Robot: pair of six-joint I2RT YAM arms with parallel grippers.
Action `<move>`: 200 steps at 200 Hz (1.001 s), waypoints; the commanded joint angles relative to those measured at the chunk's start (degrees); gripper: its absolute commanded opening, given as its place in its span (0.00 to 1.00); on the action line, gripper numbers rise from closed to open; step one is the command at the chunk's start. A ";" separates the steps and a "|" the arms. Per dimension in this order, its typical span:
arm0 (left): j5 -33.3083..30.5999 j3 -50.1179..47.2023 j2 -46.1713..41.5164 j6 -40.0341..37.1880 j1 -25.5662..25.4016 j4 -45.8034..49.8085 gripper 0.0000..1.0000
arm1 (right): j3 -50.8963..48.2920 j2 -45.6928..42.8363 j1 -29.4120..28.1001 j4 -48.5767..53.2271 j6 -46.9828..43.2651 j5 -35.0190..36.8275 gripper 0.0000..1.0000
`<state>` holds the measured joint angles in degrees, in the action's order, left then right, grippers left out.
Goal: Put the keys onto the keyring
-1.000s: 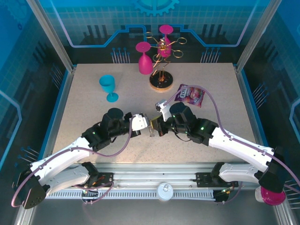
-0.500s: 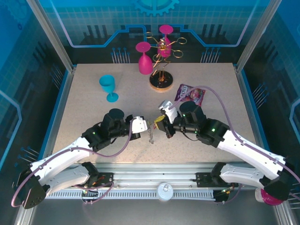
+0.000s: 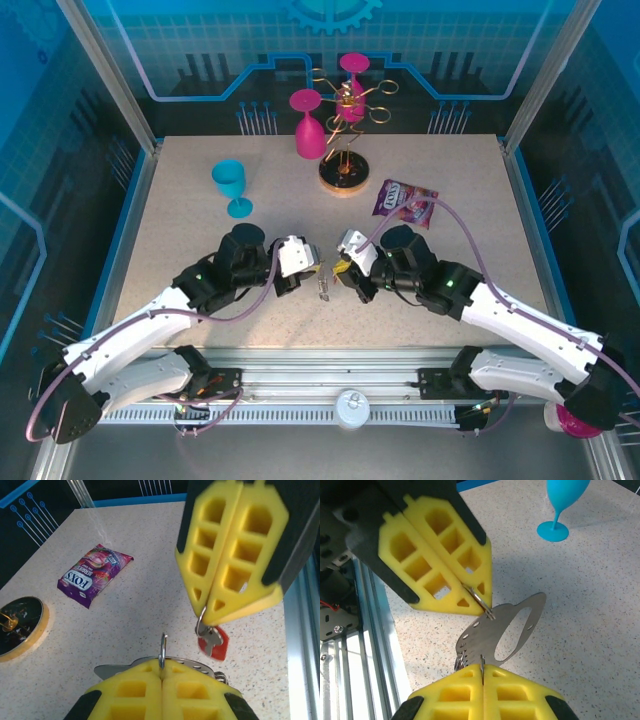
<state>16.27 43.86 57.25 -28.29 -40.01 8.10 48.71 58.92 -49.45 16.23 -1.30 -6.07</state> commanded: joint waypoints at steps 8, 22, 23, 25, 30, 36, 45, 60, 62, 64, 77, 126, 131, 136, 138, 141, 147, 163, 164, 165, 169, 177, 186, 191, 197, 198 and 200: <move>2.35 2.90 0.28 4.14 0.50 3.45 0.00 | -2.29 -0.25 -0.20 -6.21 -2.46 0.02 0.00; 2.79 2.97 0.40 4.22 0.59 4.33 0.00 | -2.90 -0.31 -0.10 -7.44 -2.63 -0.38 0.00; 2.79 2.89 0.40 4.17 0.57 4.36 0.00 | -2.95 -0.35 -0.11 -7.53 -2.60 -0.41 0.00; 2.86 2.83 0.40 4.27 0.55 4.40 0.00 | -3.01 -0.31 -0.09 -7.70 -2.60 -0.56 0.00; 2.93 2.72 0.45 4.20 0.59 4.40 0.00 | -3.09 -0.22 -0.11 -8.04 -2.51 -0.65 0.00; 3.13 2.60 0.34 4.15 0.63 4.34 0.00 | -3.13 -0.08 -0.07 -8.48 -2.41 -0.95 0.00; 3.15 2.39 0.31 4.14 0.54 4.08 0.00 | -3.27 0.05 -0.03 -9.14 -2.23 -1.29 0.00; 3.33 2.43 0.50 3.99 0.59 3.94 0.00 | -3.36 0.32 -0.09 -10.09 -2.05 -2.37 0.00; 3.37 2.46 0.49 3.96 0.60 3.94 0.00 | -3.36 0.37 -0.09 -10.19 -2.04 -2.48 0.00; 3.38 2.48 0.51 3.95 0.56 3.94 0.00 | -3.36 0.40 -0.09 -10.35 -2.04 -2.66 0.00; 3.50 2.67 0.75 3.94 0.60 3.86 0.00 | -3.32 0.75 -0.09 -10.72 -1.98 -3.37 0.00; 3.68 2.96 1.19 4.04 0.67 3.77 0.00 | -3.36 0.94 -0.20 -11.42 -1.98 -3.75 0.00; 3.75 2.91 1.19 4.04 0.64 3.76 0.00 | -3.36 0.96 -0.21 -11.48 -1.79 -3.41 0.00; 3.84 2.98 1.19 4.04 0.69 3.68 0.00 | -3.29 1.00 -0.21 -11.48 -1.67 -3.13 0.00; 3.85 2.97 1.19 4.04 0.65 3.68 0.00 | -3.30 1.02 -0.21 -11.55 -1.57 -3.00 0.00; 3.92 2.91 1.19 4.03 0.71 3.75 0.00 | -3.28 1.05 -0.21 -11.57 -1.41 -2.75 0.00; 4.02 3.05 1.19 4.01 0.64 3.77 0.00 | -3.20 1.18 -0.18 -11.45 -1.11 -2.13 0.00; 4.46 3.08 1.19 3.95 0.64 3.85 0.00 | -2.93 1.70 -0.25 -11.30 -0.47 -0.66 0.00; 4.46 3.17 1.19 3.95 0.64 3.90 0.00 | -2.92 1.72 -0.18 -11.30 -0.42 -0.55 0.00; 4.51 3.21 1.19 3.90 0.63 3.92 0.00 | -2.92 1.72 -0.19 -11.30 -0.31 -0.45 0.00; 4.58 3.19 1.19 4.00 0.64 3.94 0.00 | -2.92 1.88 -0.28 -11.25 -0.17 -0.17 0.00; 4.81 3.29 1.19 3.98 0.69 4.03 0.00 | -2.87 2.07 -0.29 -11.30 0.05 0.36 0.00; 4.98 3.38 1.19 4.01 0.69 4.12 0.00 | -2.68 2.32 -0.29 -11.23 0.27 0.70 0.00; 4.99 3.35 1.19 3.95 0.64 4.25 0.00 | -2.57 2.42 -0.37 -11.09 0.35 1.05 0.00; 5.08 3.49 1.19 3.89 0.68 4.38 0.00 | -2.44 2.57 -0.38 -10.93 0.41 1.54 0.00; 5.08 3.50 1.19 3.88 0.66 4.38 0.00 | -2.46 2.59 -0.38 -10.90 0.46 1.65 0.00; 5.15 3.45 1.17 3.86 0.66 4.47 0.00 | -2.39 2.65 -0.38 -10.77 0.50 1.78 0.00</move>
<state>18.48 44.86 58.46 -25.34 -39.53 11.84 45.76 60.90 -49.50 6.37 -1.98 -7.42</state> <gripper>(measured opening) 0.049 0.058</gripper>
